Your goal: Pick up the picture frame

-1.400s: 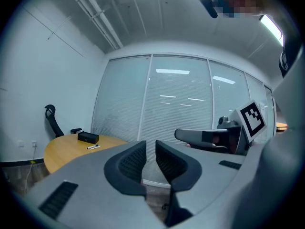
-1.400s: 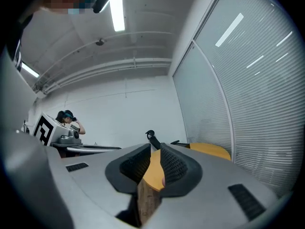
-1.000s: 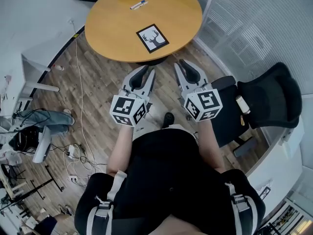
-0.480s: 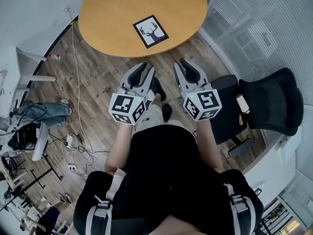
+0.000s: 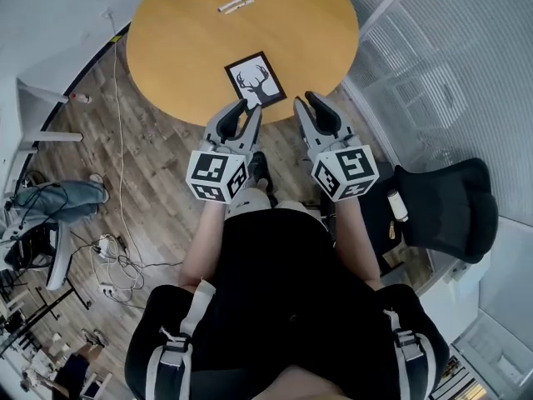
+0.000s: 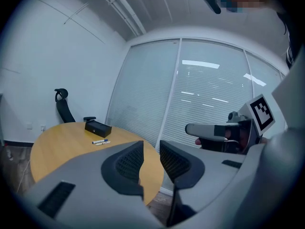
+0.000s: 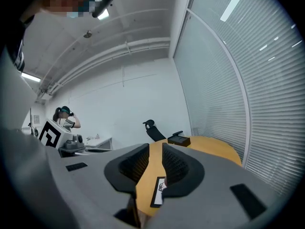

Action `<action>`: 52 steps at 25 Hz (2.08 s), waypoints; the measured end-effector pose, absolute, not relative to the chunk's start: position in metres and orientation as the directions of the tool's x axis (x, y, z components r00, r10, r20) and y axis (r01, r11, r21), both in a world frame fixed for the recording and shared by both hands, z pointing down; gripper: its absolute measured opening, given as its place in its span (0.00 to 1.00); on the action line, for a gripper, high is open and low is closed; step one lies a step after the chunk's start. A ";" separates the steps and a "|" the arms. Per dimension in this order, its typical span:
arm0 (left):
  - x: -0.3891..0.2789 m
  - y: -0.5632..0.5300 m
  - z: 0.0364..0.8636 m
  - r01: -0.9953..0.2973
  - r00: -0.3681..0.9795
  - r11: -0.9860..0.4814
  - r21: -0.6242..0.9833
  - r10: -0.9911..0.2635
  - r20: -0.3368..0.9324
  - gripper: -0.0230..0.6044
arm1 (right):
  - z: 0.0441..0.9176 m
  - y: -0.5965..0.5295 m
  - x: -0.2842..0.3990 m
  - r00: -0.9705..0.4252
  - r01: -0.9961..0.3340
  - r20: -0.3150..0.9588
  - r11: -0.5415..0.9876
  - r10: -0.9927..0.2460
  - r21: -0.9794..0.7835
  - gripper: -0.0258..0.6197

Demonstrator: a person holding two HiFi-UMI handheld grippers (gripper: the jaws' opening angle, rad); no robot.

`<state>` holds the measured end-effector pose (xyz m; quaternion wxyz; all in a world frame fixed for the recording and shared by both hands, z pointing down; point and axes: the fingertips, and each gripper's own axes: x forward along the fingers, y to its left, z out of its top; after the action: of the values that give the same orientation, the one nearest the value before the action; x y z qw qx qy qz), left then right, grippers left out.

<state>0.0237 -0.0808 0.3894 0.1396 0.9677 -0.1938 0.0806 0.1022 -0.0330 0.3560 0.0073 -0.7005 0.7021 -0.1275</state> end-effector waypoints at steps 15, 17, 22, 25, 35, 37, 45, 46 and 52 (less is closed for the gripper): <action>0.094 -0.226 0.432 -0.527 0.842 -0.808 0.264 -0.455 0.290 0.22 | 0.399 -0.185 0.185 -0.131 -0.976 0.242 0.082 -0.961 -0.202 0.18; 0.102 -0.240 0.437 -0.558 0.822 -0.785 0.269 -0.480 0.306 0.22 | 0.404 -0.204 0.196 -0.163 -0.972 0.254 0.111 -0.953 -0.207 0.18; 0.115 -0.260 0.451 -0.625 0.773 -0.729 0.281 -0.526 0.354 0.22 | 0.418 -0.235 0.212 -0.243 -0.956 0.291 0.178 -0.926 -0.232 0.18; 0.118 -0.266 0.468 -0.664 0.739 -0.693 0.281 -0.553 0.384 0.23 | 0.439 -0.245 0.219 -0.282 -0.948 0.322 0.210 -0.904 -0.239 0.18; 0.110 -0.270 0.560 -0.761 0.639 -0.566 0.316 -0.571 0.515 0.24 | 0.537 -0.262 0.224 -0.355 -0.928 0.468 0.242 -0.810 -0.285 0.19; 0.107 -0.268 0.580 -0.773 0.624 -0.544 0.326 -0.561 0.545 0.24 | 0.556 -0.263 0.223 -0.360 -0.925 0.494 0.235 -0.791 -0.299 0.19; 0.095 -0.281 0.660 -0.800 0.573 -0.514 0.309 -0.502 0.648 0.25 | 0.634 -0.275 0.217 -0.356 -0.929 0.591 0.203 -0.724 -0.310 0.19; 0.095 -0.281 0.671 -0.803 0.567 -0.510 0.310 -0.491 0.662 0.25 | 0.646 -0.274 0.217 -0.360 -0.926 0.601 0.196 -0.713 -0.322 0.19; 0.100 -0.291 0.732 -0.826 0.525 -0.474 0.305 -0.449 0.723 0.25 | 0.708 -0.277 0.221 -0.365 -0.924 0.653 0.171 -0.664 -0.342 0.20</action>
<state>0.0997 -0.2911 0.7319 0.3284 0.8091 -0.3938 0.2870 0.2212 -0.2769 0.7083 -0.1809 -0.5338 0.7435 -0.3598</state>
